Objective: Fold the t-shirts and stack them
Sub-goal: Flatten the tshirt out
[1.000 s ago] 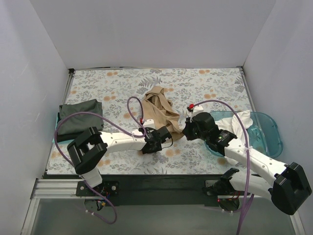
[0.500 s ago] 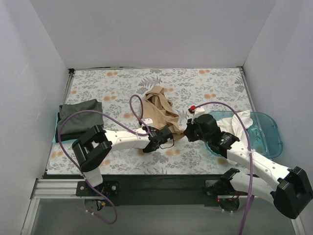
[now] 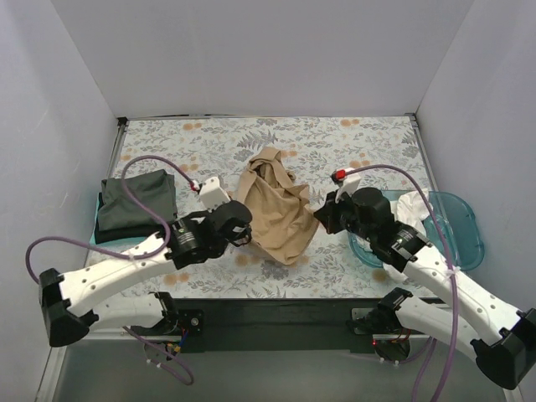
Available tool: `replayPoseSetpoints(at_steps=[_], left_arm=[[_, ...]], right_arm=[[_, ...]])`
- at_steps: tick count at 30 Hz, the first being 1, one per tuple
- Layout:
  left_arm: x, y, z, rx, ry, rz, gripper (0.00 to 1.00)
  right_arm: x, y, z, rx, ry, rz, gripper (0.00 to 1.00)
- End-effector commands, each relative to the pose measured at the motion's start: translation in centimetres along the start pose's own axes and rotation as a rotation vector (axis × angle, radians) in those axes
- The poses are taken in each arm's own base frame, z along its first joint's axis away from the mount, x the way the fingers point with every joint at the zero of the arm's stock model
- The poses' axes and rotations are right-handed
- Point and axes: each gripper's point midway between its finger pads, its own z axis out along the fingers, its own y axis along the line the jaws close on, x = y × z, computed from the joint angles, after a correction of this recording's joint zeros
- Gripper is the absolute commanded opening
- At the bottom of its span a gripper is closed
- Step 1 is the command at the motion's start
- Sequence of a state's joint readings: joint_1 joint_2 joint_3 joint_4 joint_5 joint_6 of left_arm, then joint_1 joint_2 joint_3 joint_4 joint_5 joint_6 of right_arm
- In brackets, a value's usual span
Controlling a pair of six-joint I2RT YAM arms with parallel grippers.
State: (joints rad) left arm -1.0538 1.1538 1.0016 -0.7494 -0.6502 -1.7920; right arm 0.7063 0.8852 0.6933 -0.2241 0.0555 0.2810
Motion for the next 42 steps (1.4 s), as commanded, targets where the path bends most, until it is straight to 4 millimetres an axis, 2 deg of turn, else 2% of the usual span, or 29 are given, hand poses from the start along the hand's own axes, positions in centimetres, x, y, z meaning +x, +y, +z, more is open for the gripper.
replayPoseSetpoints(at_steps=[1, 3, 4, 7, 8, 10, 11, 12, 14, 15, 18, 19, 21, 22, 24, 25, 26, 27, 29, 30, 32, 35, 36, 37, 38, 39, 40, 41, 42], left_arm=[[-5.3, -0.8, -3.5, 0.092, -0.143, -0.045, 0.00], [-8.3, -1.3, -6.3, 0.176, -0.198, -0.083, 0.00], [-10.2, -1.9, -8.0, 0.215, -0.235, -0.120, 0.00], [-14.5, -2.6, -11.8, 0.291, -0.332, -0.132, 0.00], [-17.2, -3.1, -14.1, 0.325, -0.385, -0.175, 0.00], [-19.7, -3.4, -16.0, 0.330, -0.434, -0.189, 0.00], [-21.6, -3.4, -17.9, 0.343, -0.468, -0.204, 0.00], [-22.8, -3.2, -18.7, 0.334, -0.501, -0.221, 0.00], [-24.5, -3.1, -19.9, 0.334, -0.547, -0.225, 0.00], [-25.9, -3.0, -21.4, 0.348, -0.577, -0.256, 0.00], [-28.4, -2.7, -23.7, 0.363, -0.642, -0.277, 0.00], [-29.0, -2.5, -24.2, 0.361, -0.658, -0.285, 0.00], [-30.2, -2.8, -25.5, 0.384, -0.686, -0.286, 0.00], [-30.5, -3.0, -25.8, 0.390, -0.694, -0.281, 0.00], [-31.2, -3.8, -25.9, 0.388, -0.717, -0.278, 0.00], [-31.8, -3.9, -26.2, 0.375, -0.735, -0.262, 0.00], [-32.2, -4.8, -26.1, 0.375, -0.747, -0.258, 0.00], [-32.5, -5.3, -26.0, 0.369, -0.756, -0.252, 0.00], [-34.1, -5.9, -26.9, 0.359, -0.806, -0.249, 0.00], [-34.0, -7.1, -25.8, 0.320, -0.813, -0.221, 0.00], [-35.0, -8.0, -25.8, 0.289, -0.859, -0.196, 0.00], [-35.1, -9.7, -23.4, 0.184, -0.920, -0.129, 0.00], [-35.2, -9.5, -22.9, 0.136, -0.939, -0.132, 0.00], [-35.4, -10.4, -22.1, 0.124, -0.967, -0.135, 0.00], [-35.5, -10.4, -21.1, 0.091, -0.975, -0.121, 0.00], [-36.6, -10.2, -19.8, 0.068, -0.995, -0.126, 0.00], [-37.0, -10.9, -17.5, 0.059, -0.984, -0.118, 0.00], [-35.8, -10.5, -13.4, 0.003, -0.877, 0.012, 0.00], [-37.8, -11.1, -13.4, 0.116, -0.849, -0.153, 0.00]], right_arm=[[-7.1, 2.1, -3.5, -0.062, -0.182, -0.038, 0.01], [-9.0, 2.3, -5.1, -0.057, -0.223, -0.047, 0.01], [-11.2, 3.0, -6.5, -0.069, -0.277, -0.053, 0.01], [-14.5, 3.4, -9.1, -0.063, -0.356, -0.074, 0.01], [-17.0, 3.9, -11.1, -0.064, -0.418, -0.071, 0.01], [-19.2, 3.8, -13.0, -0.034, -0.467, -0.071, 0.01], [-20.3, 3.9, -13.9, -0.026, -0.493, -0.082, 0.01], [-22.6, 4.2, -16.1, -0.021, -0.560, -0.082, 0.01], [-24.5, 3.7, -17.9, 0.029, -0.608, -0.089, 0.01], [-26.2, 3.7, -19.6, 0.044, -0.657, -0.085, 0.01], [-28.2, 4.0, -21.4, 0.053, -0.706, -0.108, 0.01], [-29.4, 4.4, -23.0, 0.045, -0.749, -0.112, 0.01], [-30.5, 4.9, -23.5, 0.035, -0.768, -0.132, 0.01], [-31.4, 5.2, -24.5, 0.026, -0.796, -0.134, 0.01], [-32.2, 5.6, -24.3, 0.017, -0.799, -0.148, 0.01], [-33.0, 6.0, -25.2, 0.008, -0.825, -0.151, 0.01], [-33.4, 6.1, -25.2, 0.007, -0.829, -0.159, 0.01], [-33.9, 6.1, -24.2, 0.019, -0.816, -0.170, 0.01], [-35.3, 6.1, -25.0, 0.035, -0.848, -0.173, 0.01], [-36.0, 6.0, -23.9, 0.056, -0.837, -0.178, 0.01], [-37.2, 5.7, -23.8, 0.092, -0.853, -0.177, 0.01], [-38.6, 4.2, -19.7, 0.212, -0.807, -0.224, 0.01], [-38.7, 3.5, -18.9, 0.256, -0.795, -0.226, 0.01], [-39.0, 3.0, -18.1, 0.287, -0.791, -0.239, 0.01], [-39.0, 2.5, -15.8, 0.310, -0.754, -0.249, 0.01], [-39.0, 1.5, -14.7, 0.337, -0.736, -0.254, 0.01], [-39.3, 0.9, -13.8, 0.347, -0.737, -0.253, 0.01], [-39.3, 0.2, -11.5, 0.350, -0.708, -0.247, 0.01], [-39.4, 0.1, -10.2, 0.310, -0.698, -0.261, 0.01]])
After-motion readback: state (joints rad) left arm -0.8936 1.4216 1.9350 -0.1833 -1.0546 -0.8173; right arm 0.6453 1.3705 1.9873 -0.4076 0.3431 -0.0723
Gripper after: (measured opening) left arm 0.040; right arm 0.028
